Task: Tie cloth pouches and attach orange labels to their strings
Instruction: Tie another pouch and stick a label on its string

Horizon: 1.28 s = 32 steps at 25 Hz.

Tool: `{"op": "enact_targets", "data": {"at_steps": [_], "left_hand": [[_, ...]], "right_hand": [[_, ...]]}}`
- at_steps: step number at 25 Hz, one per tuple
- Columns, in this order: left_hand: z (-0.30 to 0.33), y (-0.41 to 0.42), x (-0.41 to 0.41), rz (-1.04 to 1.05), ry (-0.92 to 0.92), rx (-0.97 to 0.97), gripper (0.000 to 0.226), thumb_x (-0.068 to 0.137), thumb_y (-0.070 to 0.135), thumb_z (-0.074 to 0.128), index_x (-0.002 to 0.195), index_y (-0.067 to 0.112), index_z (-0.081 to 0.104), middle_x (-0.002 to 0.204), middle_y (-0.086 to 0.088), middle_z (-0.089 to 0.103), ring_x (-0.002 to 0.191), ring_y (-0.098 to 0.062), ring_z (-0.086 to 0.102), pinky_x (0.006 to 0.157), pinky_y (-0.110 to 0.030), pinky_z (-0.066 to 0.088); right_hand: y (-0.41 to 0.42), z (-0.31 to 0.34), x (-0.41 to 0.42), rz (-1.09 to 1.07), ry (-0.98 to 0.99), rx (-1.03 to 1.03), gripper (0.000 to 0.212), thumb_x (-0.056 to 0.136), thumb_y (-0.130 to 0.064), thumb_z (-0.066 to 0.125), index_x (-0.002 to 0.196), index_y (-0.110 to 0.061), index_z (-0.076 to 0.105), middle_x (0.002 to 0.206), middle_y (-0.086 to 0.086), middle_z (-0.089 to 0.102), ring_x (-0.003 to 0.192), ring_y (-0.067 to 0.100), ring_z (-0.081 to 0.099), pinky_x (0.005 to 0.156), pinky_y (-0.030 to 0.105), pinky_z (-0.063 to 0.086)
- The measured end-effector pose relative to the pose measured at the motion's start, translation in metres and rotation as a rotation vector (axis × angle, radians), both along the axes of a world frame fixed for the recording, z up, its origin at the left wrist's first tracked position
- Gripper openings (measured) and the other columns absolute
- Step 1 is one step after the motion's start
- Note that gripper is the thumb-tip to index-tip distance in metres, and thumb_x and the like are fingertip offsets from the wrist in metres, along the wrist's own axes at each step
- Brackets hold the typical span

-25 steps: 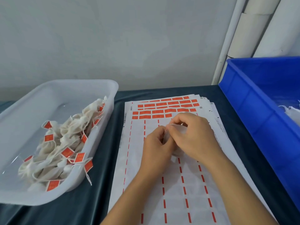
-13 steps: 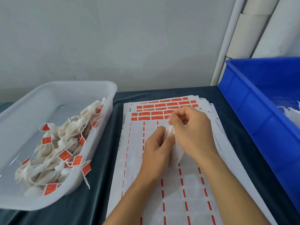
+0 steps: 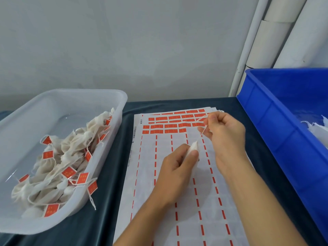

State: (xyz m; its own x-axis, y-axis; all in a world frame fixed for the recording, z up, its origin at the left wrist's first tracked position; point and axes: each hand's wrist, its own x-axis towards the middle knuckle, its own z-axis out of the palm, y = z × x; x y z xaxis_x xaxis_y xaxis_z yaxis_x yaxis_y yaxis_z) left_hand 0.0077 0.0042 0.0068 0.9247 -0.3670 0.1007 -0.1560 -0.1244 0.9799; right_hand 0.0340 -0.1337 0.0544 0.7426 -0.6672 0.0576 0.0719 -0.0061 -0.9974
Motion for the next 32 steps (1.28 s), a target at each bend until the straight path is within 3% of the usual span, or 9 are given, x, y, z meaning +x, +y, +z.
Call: {"op": "enact_targets", "data": {"at_steps": [5, 8, 12, 16, 19, 23, 26, 29, 32], "left_hand": [[-0.002, 0.003, 0.004, 0.095, -0.027, -0.022, 0.030, 0.102, 0.052, 0.056, 0.088, 0.027, 0.066, 0.083, 0.010, 0.068, 0.080, -0.003, 0.066, 0.068, -0.006, 0.048], [-0.002, 0.003, 0.007, 0.179, 0.009, -0.086, 0.025, 0.107, 0.044, 0.054, 0.091, 0.030, 0.068, 0.092, 0.011, 0.073, 0.093, -0.006, 0.069, 0.074, -0.003, 0.048], [-0.001, 0.005, 0.010, 0.232, 0.033, -0.098, 0.025, 0.101, 0.054, 0.051, 0.093, 0.039, 0.068, 0.083, 0.009, 0.072, 0.082, -0.006, 0.070, 0.070, -0.006, 0.050], [-0.004, 0.005, 0.014, 0.095, 0.024, -0.037, 0.036, 0.109, 0.042, 0.045, 0.084, 0.031, 0.067, 0.072, 0.001, 0.063, 0.065, -0.006, 0.059, 0.061, -0.015, 0.050], [-0.004, 0.005, 0.013, -0.061, 0.050, -0.030, 0.043, 0.112, 0.039, 0.040, 0.081, 0.026, 0.065, 0.072, -0.008, 0.059, 0.065, -0.012, 0.053, 0.061, -0.022, 0.045], [0.001, 0.008, 0.010, -0.112, 0.019, -0.008, 0.045, 0.112, 0.042, 0.040, 0.080, 0.030, 0.069, 0.074, -0.005, 0.063, 0.068, -0.008, 0.059, 0.066, -0.021, 0.050], [0.004, 0.009, 0.012, -0.150, 0.080, 0.039, 0.031, 0.102, 0.044, 0.046, 0.093, 0.029, 0.071, 0.085, 0.006, 0.068, 0.083, -0.009, 0.066, 0.075, -0.018, 0.053], [0.009, 0.013, 0.023, -0.122, 0.238, 0.184, 0.033, 0.102, 0.038, 0.045, 0.104, 0.017, 0.070, 0.095, 0.001, 0.069, 0.101, -0.017, 0.066, 0.092, -0.030, 0.058], [0.009, 0.027, 0.021, -0.230, 0.156, 0.116, 0.039, 0.098, 0.045, 0.049, 0.101, 0.016, 0.075, 0.100, 0.001, 0.073, 0.098, -0.021, 0.069, 0.090, -0.030, 0.056]], "right_hand": [[-0.010, -0.019, -0.008, 0.092, -0.012, 0.079, 0.007, 0.097, -0.028, 0.069, 0.101, -0.034, 0.071, 0.086, -0.020, 0.075, 0.085, 0.003, 0.074, 0.063, 0.020, 0.060], [-0.011, -0.037, -0.021, 0.026, 0.030, -0.179, 0.018, 0.097, -0.030, 0.069, 0.104, -0.046, 0.065, 0.093, -0.036, 0.069, 0.091, -0.005, 0.070, 0.069, 0.017, 0.059], [-0.001, -0.054, -0.034, 0.065, -0.096, -0.631, 0.028, 0.102, -0.034, 0.057, 0.128, -0.044, 0.059, 0.127, -0.031, 0.059, 0.118, 0.001, 0.059, 0.094, 0.022, 0.052], [0.004, -0.054, -0.034, 0.373, -0.105, -0.680, 0.044, 0.107, -0.040, 0.046, 0.150, -0.049, 0.040, 0.151, -0.032, 0.041, 0.142, -0.003, 0.039, 0.109, 0.016, 0.038], [0.007, -0.056, -0.036, 0.502, -0.053, -0.604, 0.042, 0.105, -0.034, 0.047, 0.143, -0.051, 0.050, 0.142, -0.030, 0.052, 0.132, -0.012, 0.045, 0.100, 0.003, 0.040], [0.002, -0.059, -0.037, 0.405, -0.046, -0.562, 0.025, 0.102, -0.027, 0.058, 0.116, -0.044, 0.069, 0.116, -0.022, 0.069, 0.111, -0.007, 0.061, 0.092, 0.012, 0.053], [-0.001, -0.059, -0.039, 0.260, -0.096, -0.544, 0.024, 0.098, -0.027, 0.061, 0.116, -0.035, 0.074, 0.112, -0.018, 0.072, 0.106, -0.010, 0.063, 0.084, 0.009, 0.053], [-0.001, -0.057, -0.039, 0.128, -0.186, -0.608, 0.028, 0.094, -0.032, 0.057, 0.115, -0.028, 0.075, 0.107, -0.014, 0.072, 0.099, -0.007, 0.065, 0.086, 0.008, 0.051], [-0.003, -0.059, -0.038, 0.078, -0.288, -0.776, 0.025, 0.096, -0.012, 0.065, 0.118, -0.015, 0.076, 0.099, -0.007, 0.072, 0.089, 0.008, 0.066, 0.084, 0.015, 0.055]]}}
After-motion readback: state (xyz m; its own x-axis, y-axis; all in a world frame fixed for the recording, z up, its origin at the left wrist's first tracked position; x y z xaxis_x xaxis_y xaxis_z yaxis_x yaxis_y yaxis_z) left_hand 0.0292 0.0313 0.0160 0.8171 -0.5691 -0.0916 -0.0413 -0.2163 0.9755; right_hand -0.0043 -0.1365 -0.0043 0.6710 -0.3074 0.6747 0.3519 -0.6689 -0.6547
